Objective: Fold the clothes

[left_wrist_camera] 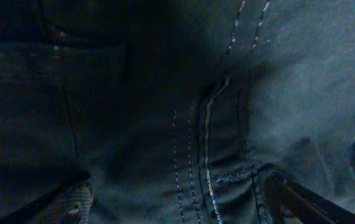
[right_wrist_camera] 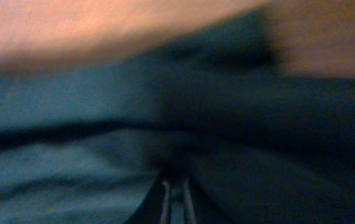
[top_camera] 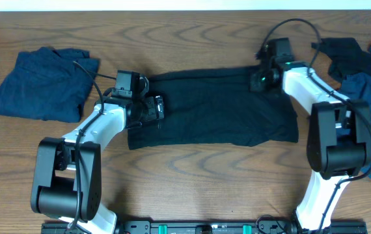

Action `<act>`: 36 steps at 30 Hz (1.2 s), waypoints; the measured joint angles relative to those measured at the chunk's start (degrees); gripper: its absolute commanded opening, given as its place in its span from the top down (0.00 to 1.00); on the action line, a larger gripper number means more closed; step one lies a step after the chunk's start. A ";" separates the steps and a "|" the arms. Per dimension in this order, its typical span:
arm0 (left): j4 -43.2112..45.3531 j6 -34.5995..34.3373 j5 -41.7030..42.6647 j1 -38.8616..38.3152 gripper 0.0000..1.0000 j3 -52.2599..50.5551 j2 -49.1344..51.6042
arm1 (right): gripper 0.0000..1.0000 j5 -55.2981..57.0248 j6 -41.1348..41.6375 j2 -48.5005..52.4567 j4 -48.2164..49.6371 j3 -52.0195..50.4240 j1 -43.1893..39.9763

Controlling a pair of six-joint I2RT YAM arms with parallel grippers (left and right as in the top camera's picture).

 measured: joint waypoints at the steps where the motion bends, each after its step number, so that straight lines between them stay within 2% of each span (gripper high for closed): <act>1: -0.11 0.00 -0.02 0.00 0.10 0.11 0.04 | 0.87 0.57 1.09 -0.02 1.14 0.02 -0.57; 7: -0.26 0.00 -0.02 0.00 0.10 0.22 0.11 | 0.77 2.40 7.56 -0.02 6.32 0.02 -4.42; 14: -0.26 0.42 0.00 -0.02 0.07 0.22 0.09 | 0.68 3.26 9.60 -0.02 7.10 0.04 -5.55; 17: -0.87 1.31 0.22 -0.07 0.01 0.24 -0.50 | 0.67 3.37 9.77 -0.15 3.82 0.31 -5.64; 22: -4.94 2.95 -0.04 0.42 0.02 -0.48 -6.56 | 0.59 3.37 8.96 -3.96 -3.37 0.83 -6.03; 28: -6.12 5.14 -0.04 6.27 0.02 -0.44 -19.58 | 0.54 3.39 5.79 -18.49 -12.70 2.40 -5.88; 32: -7.85 5.62 -0.15 11.69 0.02 -0.39 -18.91 | 0.53 3.45 4.61 -24.15 -19.06 4.15 -4.20; 36: -8.94 6.97 1.64 14.82 0.02 -0.39 -13.33 | 0.53 3.39 4.09 -23.32 -22.99 3.17 -0.72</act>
